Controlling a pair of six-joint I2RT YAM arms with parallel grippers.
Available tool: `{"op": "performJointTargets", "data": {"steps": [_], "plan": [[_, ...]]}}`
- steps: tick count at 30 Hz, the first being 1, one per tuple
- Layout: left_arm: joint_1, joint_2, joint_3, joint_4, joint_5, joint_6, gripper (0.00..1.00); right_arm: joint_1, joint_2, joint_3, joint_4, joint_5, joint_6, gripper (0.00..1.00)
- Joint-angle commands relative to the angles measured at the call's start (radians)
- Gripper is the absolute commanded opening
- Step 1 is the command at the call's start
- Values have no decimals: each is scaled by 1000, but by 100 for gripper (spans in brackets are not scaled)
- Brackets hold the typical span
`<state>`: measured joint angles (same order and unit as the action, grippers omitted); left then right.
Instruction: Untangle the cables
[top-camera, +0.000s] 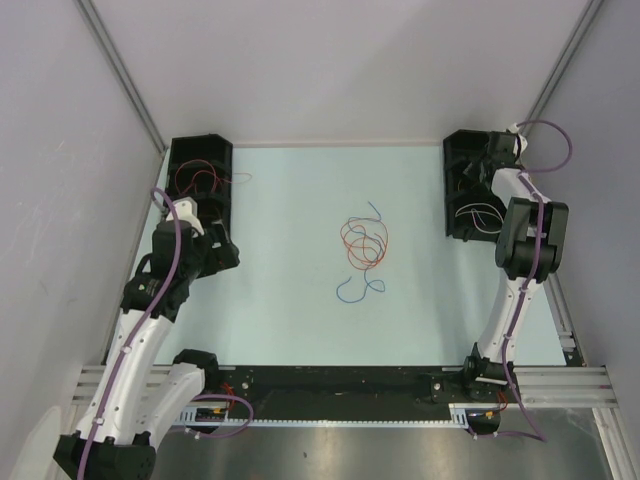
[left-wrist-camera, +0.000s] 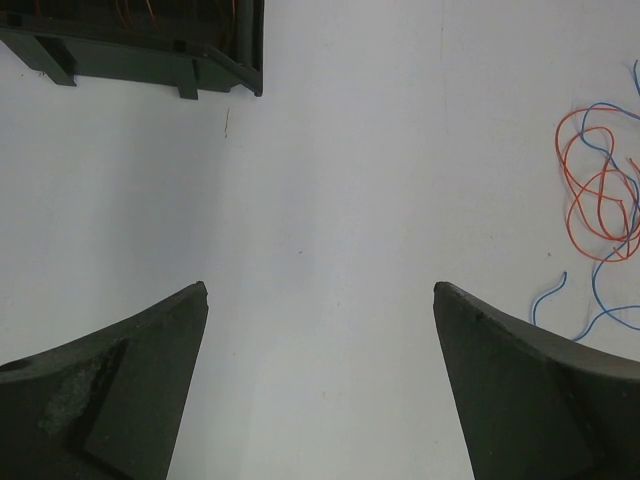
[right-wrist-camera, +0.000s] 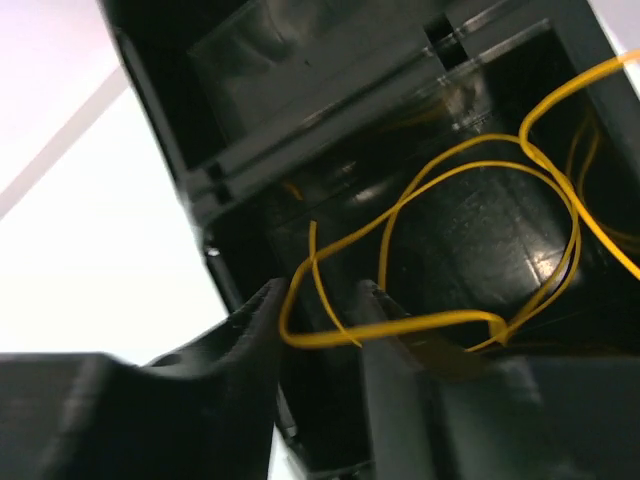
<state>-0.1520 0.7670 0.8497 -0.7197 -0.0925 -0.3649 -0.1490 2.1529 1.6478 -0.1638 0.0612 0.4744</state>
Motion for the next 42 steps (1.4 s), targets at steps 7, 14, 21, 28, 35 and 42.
{"op": "performJointTargets", "data": {"steps": [7,14,21,28,35,42], "plan": [[11,-25,2,16,10,11,100,52,-129,155,-193,81,-51,58],[11,-26,2,16,8,9,100,106,-269,64,-230,115,-65,61],[12,-29,2,17,17,11,100,238,-442,-139,-244,121,-99,61],[11,-28,0,25,50,18,100,373,-564,-327,-286,28,-74,61],[11,-34,-3,29,66,23,100,485,-496,-385,-247,-49,-51,60],[11,-34,-3,31,66,23,100,502,-370,-388,-210,-115,-54,61]]}}
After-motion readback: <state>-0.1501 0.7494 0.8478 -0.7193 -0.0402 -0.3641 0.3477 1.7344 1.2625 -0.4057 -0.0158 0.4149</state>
